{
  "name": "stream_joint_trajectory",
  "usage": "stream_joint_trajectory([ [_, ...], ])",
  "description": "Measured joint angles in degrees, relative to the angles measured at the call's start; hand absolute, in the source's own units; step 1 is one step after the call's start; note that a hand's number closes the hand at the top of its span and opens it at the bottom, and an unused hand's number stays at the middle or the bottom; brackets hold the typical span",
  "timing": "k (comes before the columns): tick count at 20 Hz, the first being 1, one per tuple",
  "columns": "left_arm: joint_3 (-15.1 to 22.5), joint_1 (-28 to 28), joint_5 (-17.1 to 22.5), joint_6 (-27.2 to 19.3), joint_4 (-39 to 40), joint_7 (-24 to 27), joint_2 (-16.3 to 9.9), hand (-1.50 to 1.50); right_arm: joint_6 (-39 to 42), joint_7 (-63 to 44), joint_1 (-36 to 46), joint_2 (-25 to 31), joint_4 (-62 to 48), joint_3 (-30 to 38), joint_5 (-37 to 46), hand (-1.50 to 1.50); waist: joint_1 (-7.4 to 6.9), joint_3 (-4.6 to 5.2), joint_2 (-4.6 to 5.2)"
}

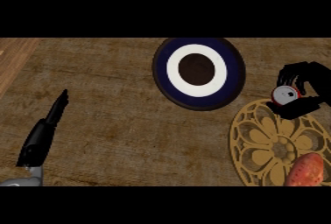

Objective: Pick the can from the placemat and place it in the plate

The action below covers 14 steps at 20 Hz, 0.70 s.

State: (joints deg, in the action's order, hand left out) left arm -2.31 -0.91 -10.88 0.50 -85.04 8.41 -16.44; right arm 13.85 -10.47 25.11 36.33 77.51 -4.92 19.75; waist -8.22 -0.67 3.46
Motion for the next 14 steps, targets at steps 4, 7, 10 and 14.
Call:
stream_joint_trajectory([
  [4,0.11,-0.18,-0.03,0.31,0.05,-0.21,-0.17,0.00,-3.02,11.26,3.95,2.21,-6.60,3.20,0.66,1.50,-0.01,-0.06,-0.12],
  [7,0.05,-0.35,-0.12,0.20,0.24,-0.40,-0.13,0.00,-5.13,19.97,7.13,3.24,-11.12,6.15,-0.21,1.50,0.33,-0.04,-0.32],
  [10,-0.08,-0.51,-0.14,0.00,0.55,-0.81,0.04,0.00,-5.73,29.74,10.08,3.37,-15.07,8.62,-2.33,1.50,0.97,0.02,-0.67],
  [14,-0.32,-0.55,-0.27,-0.05,0.62,-1.19,-0.18,0.00,-1.70,41.48,14.54,4.09,-21.85,10.81,-5.80,1.50,1.54,0.18,-1.10],
])
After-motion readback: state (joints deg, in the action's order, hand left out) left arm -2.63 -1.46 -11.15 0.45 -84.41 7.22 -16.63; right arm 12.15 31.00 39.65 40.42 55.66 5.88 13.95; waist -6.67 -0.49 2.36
